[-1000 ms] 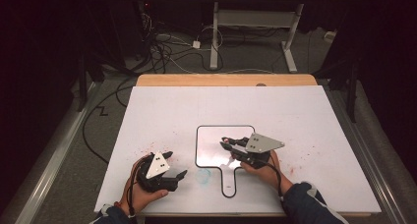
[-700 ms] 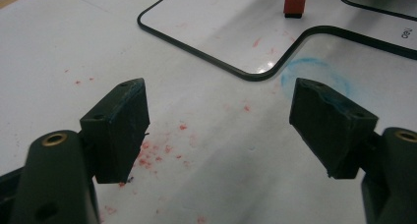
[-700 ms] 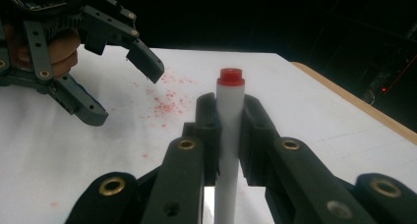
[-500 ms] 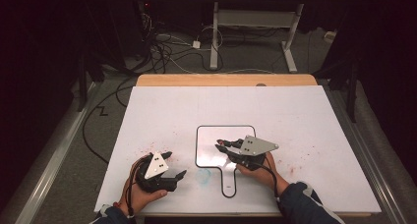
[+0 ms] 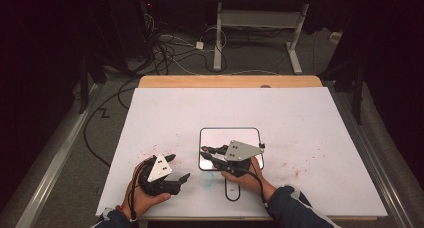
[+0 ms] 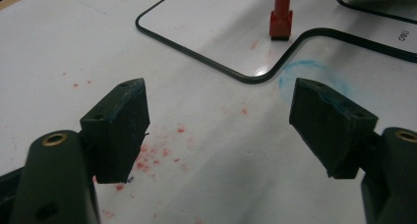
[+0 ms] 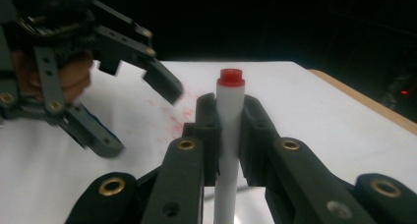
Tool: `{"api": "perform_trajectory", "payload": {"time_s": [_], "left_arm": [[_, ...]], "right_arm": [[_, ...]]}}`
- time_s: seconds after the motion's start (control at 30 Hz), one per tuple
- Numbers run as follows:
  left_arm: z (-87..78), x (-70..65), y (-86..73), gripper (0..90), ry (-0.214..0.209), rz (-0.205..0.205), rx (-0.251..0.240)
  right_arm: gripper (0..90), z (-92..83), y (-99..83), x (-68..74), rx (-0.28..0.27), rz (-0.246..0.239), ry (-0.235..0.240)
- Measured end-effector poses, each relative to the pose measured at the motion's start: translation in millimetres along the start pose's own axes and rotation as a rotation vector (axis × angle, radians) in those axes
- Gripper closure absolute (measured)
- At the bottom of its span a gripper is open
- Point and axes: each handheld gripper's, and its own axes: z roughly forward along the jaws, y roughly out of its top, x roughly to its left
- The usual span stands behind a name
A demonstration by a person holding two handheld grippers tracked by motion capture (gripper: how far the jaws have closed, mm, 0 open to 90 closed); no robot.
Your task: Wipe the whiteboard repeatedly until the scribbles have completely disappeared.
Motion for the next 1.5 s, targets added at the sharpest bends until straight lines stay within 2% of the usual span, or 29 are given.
{"api": "perform_trajectory", "payload": {"time_s": [0.1,0.17,0.23,0.3,0.47,0.57,0.67,0.8,0.93,1.13,1.3,1.5], "left_arm": [[-1.2,0.0,-0.4,22.3,-0.001,0.0,-0.003],[-1.4,0.0,-0.6,22.3,-0.001,0.001,-0.003],[-1.3,-0.1,-0.4,22.3,-0.001,0.001,-0.002],[-1.1,-0.6,-0.1,22.3,-0.001,0.002,-0.002],[1.1,-1.8,1.2,22.4,-0.001,0.004,0.005],[1.7,-2.5,1.7,22.5,-0.001,0.003,0.006],[2.3,-2.5,1.8,22.5,-0.001,0.004,0.009],[1.3,-1.5,1.5,22.5,-0.004,0.001,0.004],[0.4,-0.4,0.2,22.5,-0.006,-0.001,-0.003],[-1.0,0.4,-0.2,22.6,-0.008,-0.001,-0.007],[-0.8,-0.4,0.2,22.6,-0.007,0.002,-0.005],[0.7,-0.6,0.0,22.7,-0.005,0.002,0.003]], "right_arm": [[81.4,8.5,2.5,9.3,-0.004,-0.014,0.012],[81.5,7.6,2.7,11.1,0.004,-0.028,0.004],[81.5,2.4,1.8,8.4,0.01,-0.029,-0.003],[81.5,-5.3,0.6,6.5,0.03,-0.054,-0.017],[81.5,-25.1,-4.4,-1.4,0.068,-0.08,-0.06],[81.5,-30.0,-7.2,-5.2,0.056,-0.07,-0.074],[81.5,-25.3,-6.4,-4.9,0.052,-0.063,-0.072],[81.5,-6.5,-0.7,-2.6,0.04,-0.047,-0.045],[81.5,12.0,4.3,-1.8,0.04,-0.047,-0.048],[81.5,30.1,10.0,5.6,0.034,-0.047,-0.03],[81.5,25.8,8.6,6.1,0.042,-0.067,-0.036],[81.5,5.8,2.5,-4.8,0.056,-0.06,-0.072]]}}
